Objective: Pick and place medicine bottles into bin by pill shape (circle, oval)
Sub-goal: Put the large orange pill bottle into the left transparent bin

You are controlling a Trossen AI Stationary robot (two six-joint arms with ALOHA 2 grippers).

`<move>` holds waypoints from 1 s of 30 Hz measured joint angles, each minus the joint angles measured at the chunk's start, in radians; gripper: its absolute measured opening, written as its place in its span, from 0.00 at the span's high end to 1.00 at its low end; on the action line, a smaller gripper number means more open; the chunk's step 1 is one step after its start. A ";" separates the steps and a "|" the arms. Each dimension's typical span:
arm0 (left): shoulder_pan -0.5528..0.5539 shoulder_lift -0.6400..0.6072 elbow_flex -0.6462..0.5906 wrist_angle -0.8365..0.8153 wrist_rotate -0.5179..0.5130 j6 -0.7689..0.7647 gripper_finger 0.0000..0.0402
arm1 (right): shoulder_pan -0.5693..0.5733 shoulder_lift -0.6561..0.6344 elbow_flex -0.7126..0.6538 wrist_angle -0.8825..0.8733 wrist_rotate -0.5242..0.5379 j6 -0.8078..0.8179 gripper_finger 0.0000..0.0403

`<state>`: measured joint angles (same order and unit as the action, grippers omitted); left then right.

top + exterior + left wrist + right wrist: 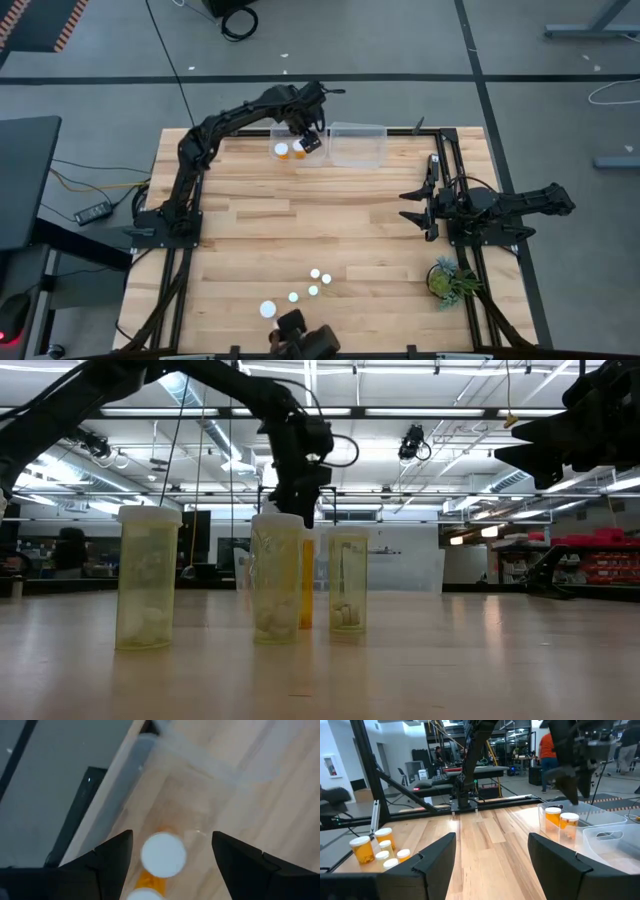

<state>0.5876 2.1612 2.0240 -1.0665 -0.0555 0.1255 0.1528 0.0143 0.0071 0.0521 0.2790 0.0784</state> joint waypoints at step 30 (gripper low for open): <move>-0.552 -0.003 0.029 -0.469 -0.005 -0.072 0.52 | 0.000 0.000 0.000 0.000 0.000 0.000 0.37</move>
<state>0.0360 2.1578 2.0533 -1.5353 -0.0601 0.0534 0.1530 0.0143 0.0072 0.0517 0.2790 0.0784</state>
